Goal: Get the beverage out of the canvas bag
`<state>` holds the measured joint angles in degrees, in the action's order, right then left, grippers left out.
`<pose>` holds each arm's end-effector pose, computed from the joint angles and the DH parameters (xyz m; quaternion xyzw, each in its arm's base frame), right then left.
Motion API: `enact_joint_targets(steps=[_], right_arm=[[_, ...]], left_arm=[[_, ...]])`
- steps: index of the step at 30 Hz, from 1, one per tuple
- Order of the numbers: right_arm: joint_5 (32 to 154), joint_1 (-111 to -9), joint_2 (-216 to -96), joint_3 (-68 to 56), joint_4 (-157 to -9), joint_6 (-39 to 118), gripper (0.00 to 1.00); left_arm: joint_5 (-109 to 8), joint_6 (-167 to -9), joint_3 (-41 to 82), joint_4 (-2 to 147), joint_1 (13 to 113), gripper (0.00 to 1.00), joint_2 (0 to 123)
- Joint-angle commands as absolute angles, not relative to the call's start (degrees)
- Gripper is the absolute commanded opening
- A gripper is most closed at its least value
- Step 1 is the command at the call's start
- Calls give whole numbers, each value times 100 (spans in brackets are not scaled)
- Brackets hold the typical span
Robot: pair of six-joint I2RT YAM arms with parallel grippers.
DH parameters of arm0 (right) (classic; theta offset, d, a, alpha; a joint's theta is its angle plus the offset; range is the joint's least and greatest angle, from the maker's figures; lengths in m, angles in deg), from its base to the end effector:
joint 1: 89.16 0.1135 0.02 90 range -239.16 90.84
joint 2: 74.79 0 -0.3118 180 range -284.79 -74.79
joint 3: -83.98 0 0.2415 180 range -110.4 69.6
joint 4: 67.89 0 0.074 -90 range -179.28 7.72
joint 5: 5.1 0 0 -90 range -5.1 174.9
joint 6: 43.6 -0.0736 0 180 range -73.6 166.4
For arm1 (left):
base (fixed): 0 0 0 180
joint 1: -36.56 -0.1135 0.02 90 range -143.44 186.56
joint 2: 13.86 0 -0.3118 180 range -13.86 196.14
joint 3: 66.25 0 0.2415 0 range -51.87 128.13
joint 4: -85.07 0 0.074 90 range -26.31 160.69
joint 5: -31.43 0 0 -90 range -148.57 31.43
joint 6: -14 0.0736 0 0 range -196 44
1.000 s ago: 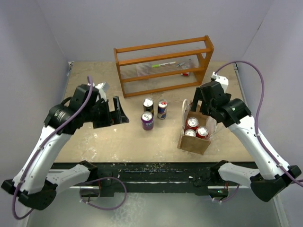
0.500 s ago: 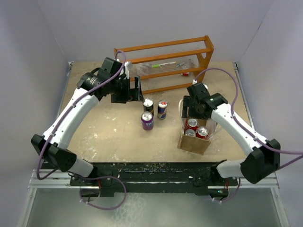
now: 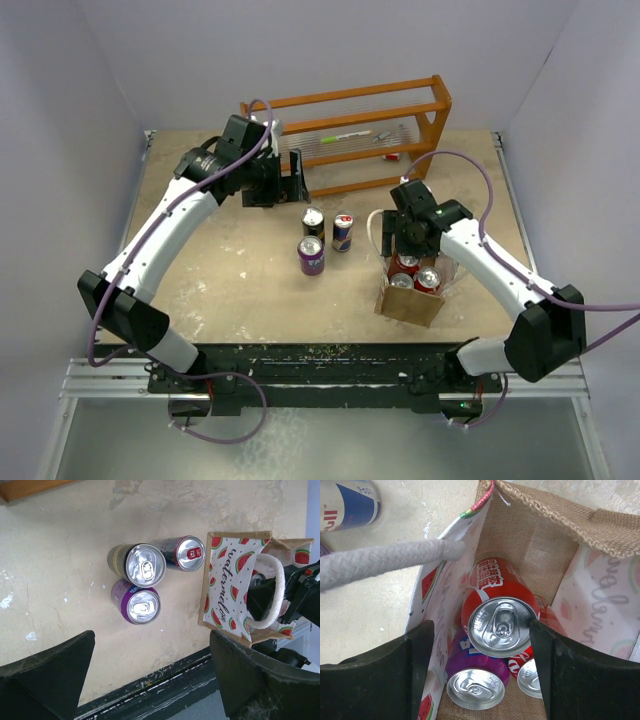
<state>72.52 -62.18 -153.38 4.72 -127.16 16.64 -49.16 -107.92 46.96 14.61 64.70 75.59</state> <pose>0.2530 0.1111 0.2974 0.0524 0.9561 0.0365 0.2860 0.2929 -0.1703 0.4159 -0.0003 0.9268 -0.2500 0.2802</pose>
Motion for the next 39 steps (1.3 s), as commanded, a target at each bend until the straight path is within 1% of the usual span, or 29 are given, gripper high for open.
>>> enact_joint_targets(steps=[1,5,7,10,17,26,30,33,36,39], right_arm=[[7154,-6227,-15413,49,-12878,1968,79],[6968,-6227,-15272,-247,-13187,2024,80],[6807,-6227,-15170,-179,-13283,1948,81],[6716,-6244,-15023,136,-13077,1906,86],[7240,-6271,-15526,369,-12900,1942,89],[7239,-6280,-15870,940,-12422,1829,88],[7116,-6280,-15944,964,-12404,1859,83],[7069,-6280,-15820,882,-12374,1912,76],[7076,-6280,-15739,807,-12409,1918,66],[7113,-6280,-15651,690,-12526,1916,50]], left_arm=[[-4982,-10826,4581,1700,6417,99,7386],[-4788,-10784,4640,1822,6408,99,7566],[-4770,-10616,4863,1717,6386,99,7702],[-4904,-10363,5139,1554,6372,99,7815],[-4793,-10134,5127,1588,6292,99,7899],[-4704,-10057,5132,1525,6174,99,7901],[-4707,-10131,4978,1538,6162,99,7788],[-4626,-10250,4808,1617,6161,99,7688],[-4530,-10404,4616,1710,6157,99,7595],[-4502,-10540,4428,1804,6161,99,7484]])
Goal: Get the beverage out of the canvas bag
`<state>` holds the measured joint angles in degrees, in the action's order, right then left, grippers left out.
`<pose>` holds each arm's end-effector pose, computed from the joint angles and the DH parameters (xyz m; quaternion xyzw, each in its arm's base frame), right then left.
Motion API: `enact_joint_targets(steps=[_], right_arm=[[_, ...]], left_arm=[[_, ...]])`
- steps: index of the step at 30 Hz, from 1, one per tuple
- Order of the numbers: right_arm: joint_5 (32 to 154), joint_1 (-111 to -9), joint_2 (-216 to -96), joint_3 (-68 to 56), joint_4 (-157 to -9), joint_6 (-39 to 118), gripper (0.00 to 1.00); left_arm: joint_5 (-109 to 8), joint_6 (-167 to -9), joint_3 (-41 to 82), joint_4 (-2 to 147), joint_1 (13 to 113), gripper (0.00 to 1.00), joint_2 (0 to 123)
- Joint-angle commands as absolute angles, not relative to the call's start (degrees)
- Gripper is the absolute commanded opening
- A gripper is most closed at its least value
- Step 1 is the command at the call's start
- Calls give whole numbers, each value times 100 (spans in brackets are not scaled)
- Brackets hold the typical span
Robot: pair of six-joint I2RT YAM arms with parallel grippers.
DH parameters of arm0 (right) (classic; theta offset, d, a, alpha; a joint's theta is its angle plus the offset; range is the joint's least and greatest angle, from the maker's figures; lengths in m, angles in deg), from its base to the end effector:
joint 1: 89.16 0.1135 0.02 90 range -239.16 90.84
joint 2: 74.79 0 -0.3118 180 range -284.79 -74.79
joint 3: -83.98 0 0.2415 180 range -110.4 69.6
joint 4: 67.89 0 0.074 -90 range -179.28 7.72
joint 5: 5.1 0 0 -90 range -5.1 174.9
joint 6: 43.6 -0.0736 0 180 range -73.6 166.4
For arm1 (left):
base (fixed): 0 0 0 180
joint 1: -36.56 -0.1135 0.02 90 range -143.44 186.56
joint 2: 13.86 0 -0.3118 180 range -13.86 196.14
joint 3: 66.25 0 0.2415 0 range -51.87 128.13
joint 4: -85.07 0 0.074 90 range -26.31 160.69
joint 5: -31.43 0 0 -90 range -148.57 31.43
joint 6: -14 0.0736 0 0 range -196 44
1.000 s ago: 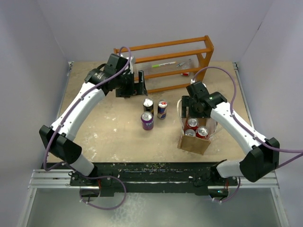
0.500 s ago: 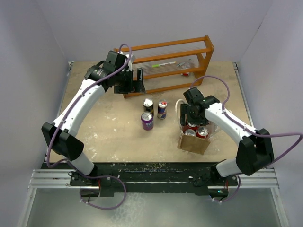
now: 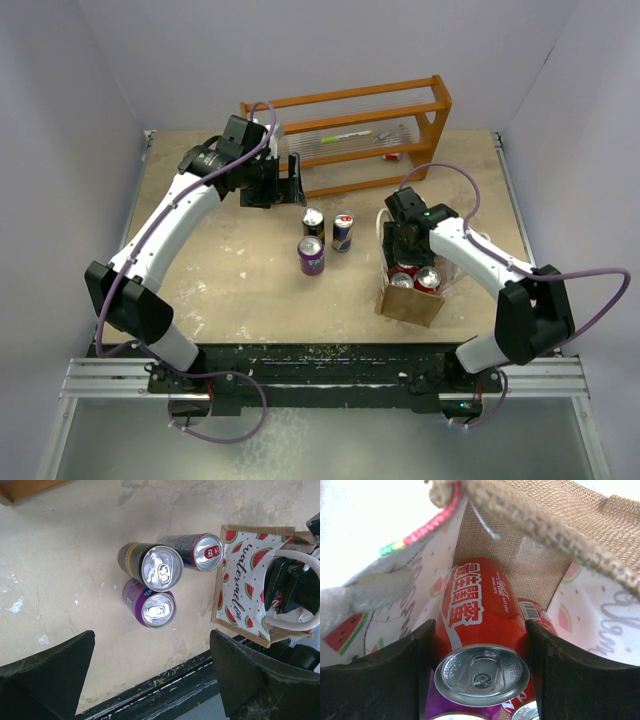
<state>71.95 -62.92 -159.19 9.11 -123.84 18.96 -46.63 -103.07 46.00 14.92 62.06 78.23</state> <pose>0.2658 0.1126 0.2512 0.0341 0.9707 -0.0031 0.2380 0.3111 -0.1653 0.3965 0.0228 0.9350 -0.2383 0.2618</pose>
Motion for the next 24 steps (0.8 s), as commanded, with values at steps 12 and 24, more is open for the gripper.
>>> enact_joint_targets(steps=[12,24], right_arm=[[6793,-6280,-14404,613,-12384,1778,10],[6266,-6280,-13035,520,-11644,1538,0]], left_arm=[[-4337,-11062,3882,2263,6161,99,7273],[-4276,-11090,4042,2265,6161,99,7461]])
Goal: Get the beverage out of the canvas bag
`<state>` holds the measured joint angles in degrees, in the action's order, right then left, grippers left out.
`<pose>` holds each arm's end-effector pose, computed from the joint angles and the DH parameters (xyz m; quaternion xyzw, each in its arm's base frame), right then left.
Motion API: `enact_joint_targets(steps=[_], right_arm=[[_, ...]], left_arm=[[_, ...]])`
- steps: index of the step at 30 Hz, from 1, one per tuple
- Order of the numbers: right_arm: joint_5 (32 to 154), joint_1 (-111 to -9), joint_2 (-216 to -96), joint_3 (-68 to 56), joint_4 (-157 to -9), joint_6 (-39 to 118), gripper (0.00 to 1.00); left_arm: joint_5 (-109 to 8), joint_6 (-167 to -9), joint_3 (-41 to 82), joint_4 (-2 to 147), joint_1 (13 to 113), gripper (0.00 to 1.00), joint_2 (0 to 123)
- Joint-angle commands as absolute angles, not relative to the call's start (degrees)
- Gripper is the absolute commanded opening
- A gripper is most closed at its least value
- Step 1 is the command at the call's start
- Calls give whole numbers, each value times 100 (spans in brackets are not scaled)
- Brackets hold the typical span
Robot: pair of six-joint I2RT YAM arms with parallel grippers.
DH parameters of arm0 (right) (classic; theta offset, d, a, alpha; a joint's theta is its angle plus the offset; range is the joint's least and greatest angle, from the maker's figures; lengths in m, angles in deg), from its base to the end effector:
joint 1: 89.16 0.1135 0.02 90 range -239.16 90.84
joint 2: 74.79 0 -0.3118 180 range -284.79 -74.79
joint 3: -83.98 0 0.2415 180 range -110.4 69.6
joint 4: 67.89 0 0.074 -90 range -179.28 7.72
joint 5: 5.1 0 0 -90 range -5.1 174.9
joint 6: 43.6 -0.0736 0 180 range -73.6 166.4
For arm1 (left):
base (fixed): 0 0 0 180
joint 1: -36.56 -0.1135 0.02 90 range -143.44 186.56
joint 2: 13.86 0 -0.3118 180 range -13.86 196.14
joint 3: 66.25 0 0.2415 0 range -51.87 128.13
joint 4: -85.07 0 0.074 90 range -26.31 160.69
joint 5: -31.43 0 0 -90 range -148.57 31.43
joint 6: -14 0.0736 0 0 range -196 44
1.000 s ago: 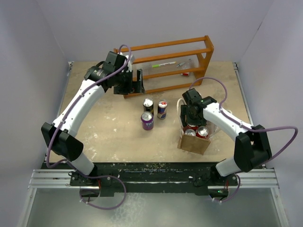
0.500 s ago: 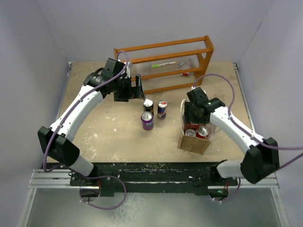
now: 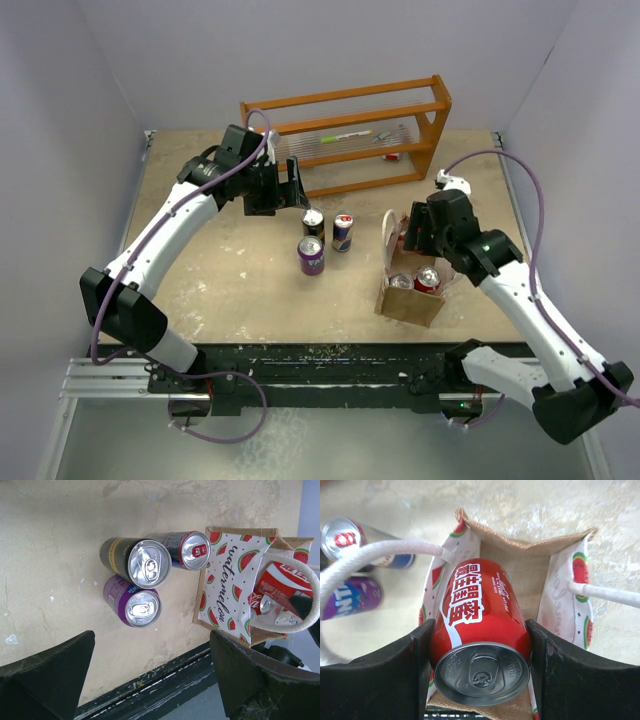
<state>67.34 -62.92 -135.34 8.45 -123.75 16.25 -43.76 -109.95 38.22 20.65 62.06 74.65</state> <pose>0.1973 0.0725 0.3531 0.0941 0.8962 0.0717 0.4276 0.2991 -0.1635 0.3830 -0.0227 0.9281 -0.2790 0.2456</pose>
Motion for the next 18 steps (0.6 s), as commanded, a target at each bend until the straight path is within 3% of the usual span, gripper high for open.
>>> enact_joint_targets(steps=[1,9,18], right_arm=[[6227,-6280,-12927,457,-11564,1546,0],[6885,-6280,-12355,-19,-9976,2191,0],[8870,-6280,-13634,-1459,-8998,3434,0]], left_arm=[[-4278,-11097,4058,2274,6161,99,7456],[-4464,-10951,4129,2048,6161,99,7388],[-4765,-10674,4357,1739,6152,99,7316]])
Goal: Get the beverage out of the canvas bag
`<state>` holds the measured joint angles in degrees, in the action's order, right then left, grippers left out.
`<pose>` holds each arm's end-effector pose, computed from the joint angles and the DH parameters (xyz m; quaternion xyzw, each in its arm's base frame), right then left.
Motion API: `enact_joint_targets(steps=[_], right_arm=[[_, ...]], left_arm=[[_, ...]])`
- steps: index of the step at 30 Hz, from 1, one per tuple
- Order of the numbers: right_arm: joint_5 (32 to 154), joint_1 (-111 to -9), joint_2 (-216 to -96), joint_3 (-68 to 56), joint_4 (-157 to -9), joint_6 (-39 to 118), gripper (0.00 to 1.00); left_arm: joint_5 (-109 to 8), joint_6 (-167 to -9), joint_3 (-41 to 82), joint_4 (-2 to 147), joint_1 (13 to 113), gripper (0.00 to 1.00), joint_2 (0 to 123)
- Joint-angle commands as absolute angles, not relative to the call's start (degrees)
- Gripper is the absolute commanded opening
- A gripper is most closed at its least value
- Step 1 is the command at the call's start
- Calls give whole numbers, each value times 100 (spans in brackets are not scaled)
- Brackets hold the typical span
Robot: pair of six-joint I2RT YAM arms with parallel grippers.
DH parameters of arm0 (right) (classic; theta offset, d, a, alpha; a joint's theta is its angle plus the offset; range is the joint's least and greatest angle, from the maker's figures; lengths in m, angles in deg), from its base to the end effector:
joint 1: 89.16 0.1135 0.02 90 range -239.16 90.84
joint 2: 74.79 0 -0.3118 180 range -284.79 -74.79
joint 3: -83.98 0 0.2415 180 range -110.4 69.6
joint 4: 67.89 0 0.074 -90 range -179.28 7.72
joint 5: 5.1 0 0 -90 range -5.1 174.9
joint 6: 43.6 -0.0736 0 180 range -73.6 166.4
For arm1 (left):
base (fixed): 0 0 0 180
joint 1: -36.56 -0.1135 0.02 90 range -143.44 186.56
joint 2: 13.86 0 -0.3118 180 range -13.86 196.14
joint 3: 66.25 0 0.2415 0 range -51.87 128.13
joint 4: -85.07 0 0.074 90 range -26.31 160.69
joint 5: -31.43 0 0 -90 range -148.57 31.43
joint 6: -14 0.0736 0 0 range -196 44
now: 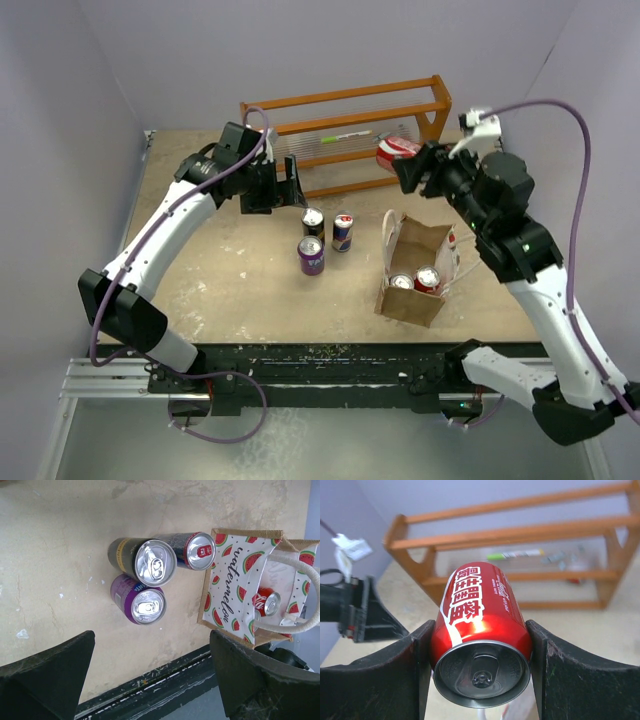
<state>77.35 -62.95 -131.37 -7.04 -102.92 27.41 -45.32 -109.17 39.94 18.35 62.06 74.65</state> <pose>0.1787 0.0772 0.5088 0.0016 0.7107 0.2265 0.6660 0.2973 -0.1605 0.3886 -0.0220 0.9312 -0.2645 0.2500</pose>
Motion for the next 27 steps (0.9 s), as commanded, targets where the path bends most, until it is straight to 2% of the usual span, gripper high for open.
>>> enact_joint_targets(steps=[1,5,8,14,22,27], right_arm=[[9100,-6280,-13801,-1575,-8931,3644,0],[10356,-6271,-14412,-1896,-9201,3741,0],[10681,-6125,-14784,-2012,-9766,3778,0],[9419,-4854,-15339,-2240,-11587,4981,0],[9583,-4729,-15094,-1769,-12144,4904,0],[9129,-4646,-15379,-1868,-12288,5166,0]], left_arm=[[-4835,-10633,4378,1697,6145,99,7287],[-5131,-10472,4424,1521,6101,99,7116],[-5372,-10371,4428,1346,6074,99,6981],[-5692,-10102,4453,1103,6009,99,6843],[-5818,-10021,4399,1050,5950,99,6825],[-5848,-10015,4401,1062,5922,99,6857]])
